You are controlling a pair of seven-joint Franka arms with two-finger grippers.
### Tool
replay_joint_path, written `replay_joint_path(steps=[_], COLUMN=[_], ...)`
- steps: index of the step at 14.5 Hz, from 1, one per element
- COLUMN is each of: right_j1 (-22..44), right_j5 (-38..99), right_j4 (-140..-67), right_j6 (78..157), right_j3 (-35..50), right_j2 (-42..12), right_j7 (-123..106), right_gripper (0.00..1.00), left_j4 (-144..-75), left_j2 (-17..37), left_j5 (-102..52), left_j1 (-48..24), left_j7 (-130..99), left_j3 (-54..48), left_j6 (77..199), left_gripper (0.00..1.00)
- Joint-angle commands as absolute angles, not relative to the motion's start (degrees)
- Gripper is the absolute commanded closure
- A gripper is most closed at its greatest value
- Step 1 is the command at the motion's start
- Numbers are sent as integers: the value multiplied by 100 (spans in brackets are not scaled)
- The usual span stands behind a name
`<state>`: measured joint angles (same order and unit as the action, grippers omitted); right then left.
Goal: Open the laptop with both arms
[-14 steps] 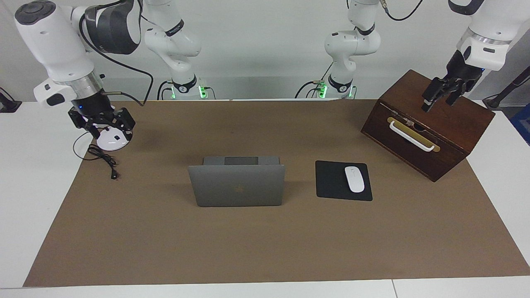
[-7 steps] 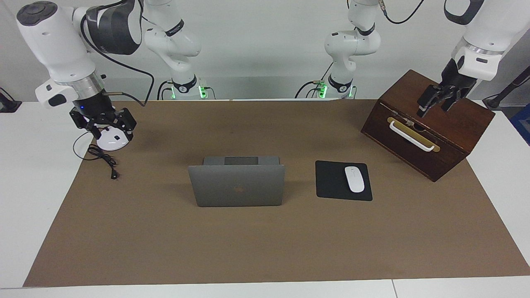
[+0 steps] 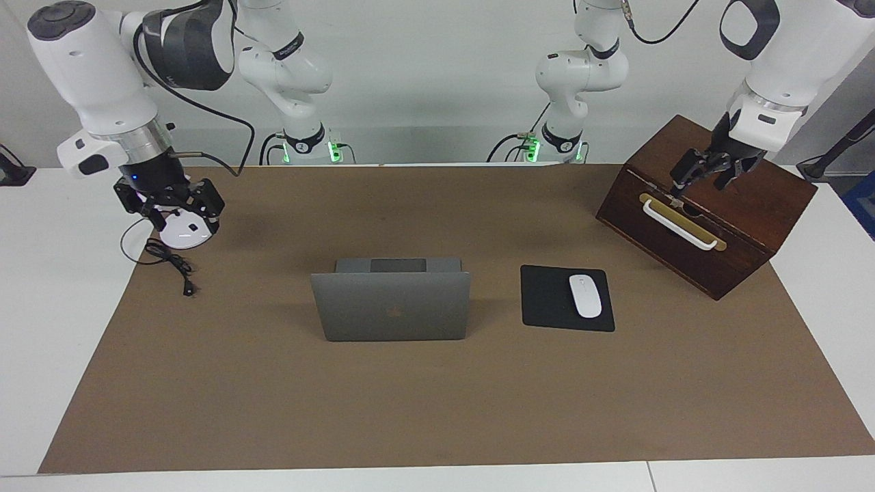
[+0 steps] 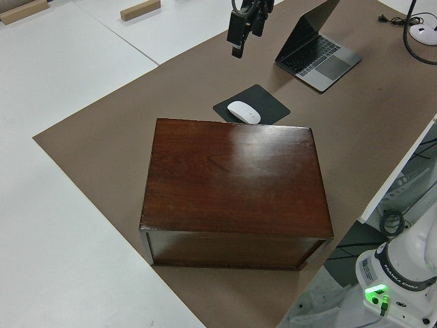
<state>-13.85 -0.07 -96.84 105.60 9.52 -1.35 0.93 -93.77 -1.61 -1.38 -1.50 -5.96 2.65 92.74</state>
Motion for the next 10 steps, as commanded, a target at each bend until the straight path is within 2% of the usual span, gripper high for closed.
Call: replay_joint_path(steps=[1, 3, 10], right_j1=[-1441, -1441, -1450], right_j5=[-9, -9, -9], right_j4=[-9835, -9835, -9835], right_j6=[10705, 10705, 10705], right_j3=[993, 993, 993], right_j2=[-35, -35, -44], right_j7=[132, 132, 132], right_gripper=[0, 0, 0], left_j4=[-9413, -9457, -9483], left_j2=[-229, -229, -237], left_j5=[-9, -17, -44], left_j1=[-220, -211, -228], left_j7=[-335, 332, 211], left_j3=[308, 308, 308], left_j6=[9386, 9553, 9598], left_gripper=[0, 0, 0])
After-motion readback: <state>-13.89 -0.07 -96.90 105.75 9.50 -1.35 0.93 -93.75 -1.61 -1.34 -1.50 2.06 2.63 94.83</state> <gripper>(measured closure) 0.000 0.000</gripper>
